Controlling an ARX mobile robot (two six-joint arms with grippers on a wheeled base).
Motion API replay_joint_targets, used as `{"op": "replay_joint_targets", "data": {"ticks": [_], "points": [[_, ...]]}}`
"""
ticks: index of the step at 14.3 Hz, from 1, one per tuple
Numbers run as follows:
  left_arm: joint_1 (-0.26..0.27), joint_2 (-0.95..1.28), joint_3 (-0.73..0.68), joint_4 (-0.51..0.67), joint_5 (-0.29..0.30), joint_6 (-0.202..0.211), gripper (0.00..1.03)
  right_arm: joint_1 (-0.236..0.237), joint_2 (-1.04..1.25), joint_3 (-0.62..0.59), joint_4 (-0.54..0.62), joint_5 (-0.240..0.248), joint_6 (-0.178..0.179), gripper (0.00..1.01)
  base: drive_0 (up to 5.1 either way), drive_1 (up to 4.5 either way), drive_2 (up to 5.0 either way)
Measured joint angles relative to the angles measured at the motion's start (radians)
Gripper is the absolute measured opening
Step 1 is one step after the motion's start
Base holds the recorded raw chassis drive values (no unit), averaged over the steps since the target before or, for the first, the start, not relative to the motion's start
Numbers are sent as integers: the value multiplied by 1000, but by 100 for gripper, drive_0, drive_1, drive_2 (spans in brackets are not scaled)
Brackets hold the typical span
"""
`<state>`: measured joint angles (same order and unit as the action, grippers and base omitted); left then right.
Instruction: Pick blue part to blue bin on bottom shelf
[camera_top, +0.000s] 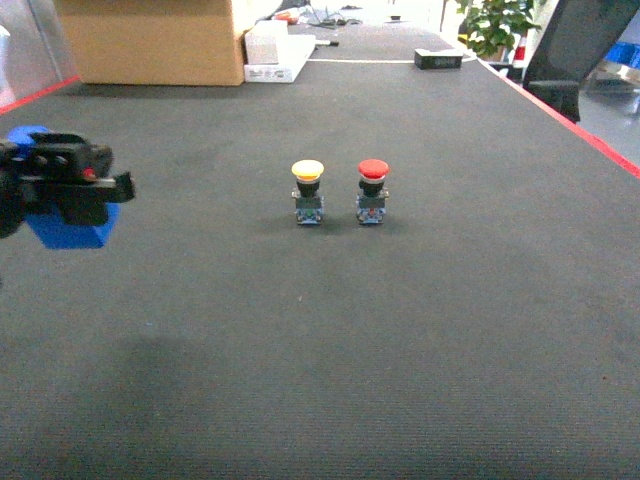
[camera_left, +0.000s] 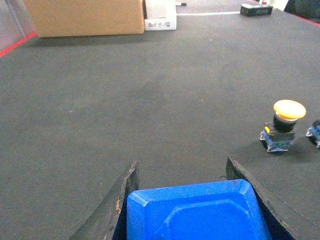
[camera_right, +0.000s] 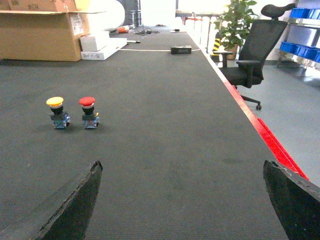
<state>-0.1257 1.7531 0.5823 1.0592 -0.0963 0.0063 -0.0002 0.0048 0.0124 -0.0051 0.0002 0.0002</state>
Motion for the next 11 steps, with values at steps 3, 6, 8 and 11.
{"op": "replay_joint_targets", "data": {"ticks": [3,6,8,11], "points": [[-29,-528,-234,-211,-82,-51,44,0,0,0,0,0,0,98,0,0,0],[-53,-982,-385,-478,-143,-53,44,0,0,0,0,0,0,98,0,0,0],[-86,-1077,-410,-526,-169,-51,44,0,0,0,0,0,0,98,0,0,0],[-87,-1072,-410,-527,-174,-51,44,0,0,0,0,0,0,98,0,0,0]]}}
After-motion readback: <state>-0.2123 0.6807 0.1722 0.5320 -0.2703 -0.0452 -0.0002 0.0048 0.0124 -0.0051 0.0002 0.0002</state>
